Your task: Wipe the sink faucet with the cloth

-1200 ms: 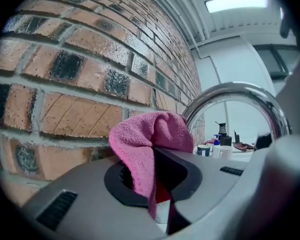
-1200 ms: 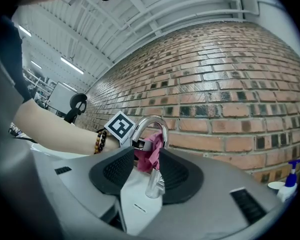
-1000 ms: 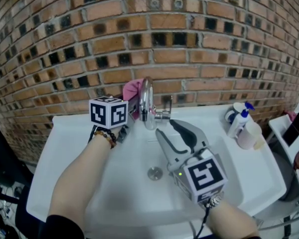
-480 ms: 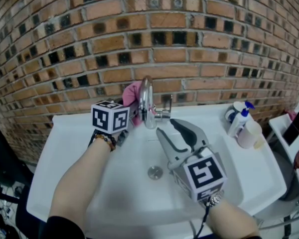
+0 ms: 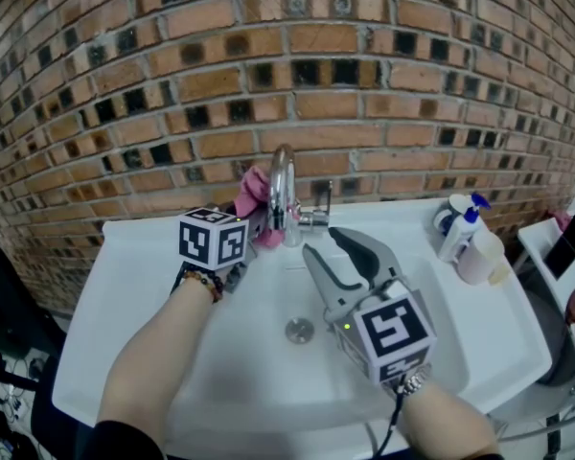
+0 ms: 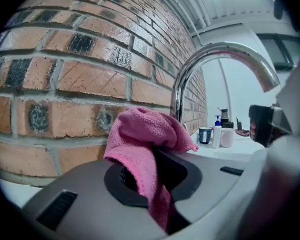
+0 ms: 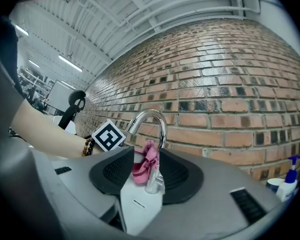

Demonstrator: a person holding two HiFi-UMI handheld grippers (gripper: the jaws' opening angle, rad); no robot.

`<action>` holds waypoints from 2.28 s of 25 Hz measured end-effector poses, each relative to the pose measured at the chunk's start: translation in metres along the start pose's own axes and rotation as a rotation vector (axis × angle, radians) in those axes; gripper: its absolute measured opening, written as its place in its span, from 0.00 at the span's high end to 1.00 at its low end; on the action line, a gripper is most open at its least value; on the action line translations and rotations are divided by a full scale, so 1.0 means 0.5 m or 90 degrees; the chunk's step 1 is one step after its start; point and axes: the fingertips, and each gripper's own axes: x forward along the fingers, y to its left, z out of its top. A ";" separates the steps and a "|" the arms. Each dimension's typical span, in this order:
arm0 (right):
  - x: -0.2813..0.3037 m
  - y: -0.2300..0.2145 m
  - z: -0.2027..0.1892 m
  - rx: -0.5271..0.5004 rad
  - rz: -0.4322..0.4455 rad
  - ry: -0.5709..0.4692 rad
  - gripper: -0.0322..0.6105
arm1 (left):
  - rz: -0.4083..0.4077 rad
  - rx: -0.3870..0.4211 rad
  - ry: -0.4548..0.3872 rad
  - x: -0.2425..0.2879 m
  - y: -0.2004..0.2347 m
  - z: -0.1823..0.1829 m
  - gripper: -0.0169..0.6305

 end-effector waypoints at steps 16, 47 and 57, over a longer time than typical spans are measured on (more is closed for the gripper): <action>-0.002 -0.013 -0.007 0.010 -0.015 0.021 0.68 | -0.018 -0.034 0.024 -0.014 -0.030 -0.062 0.93; -0.013 -0.047 -0.009 0.028 -0.040 0.009 0.68 | -0.047 -0.015 0.067 -0.016 -0.117 -0.115 0.93; -0.027 -0.064 -0.001 0.040 -0.058 0.003 0.68 | -0.072 -0.005 0.067 0.001 -0.167 -0.111 0.93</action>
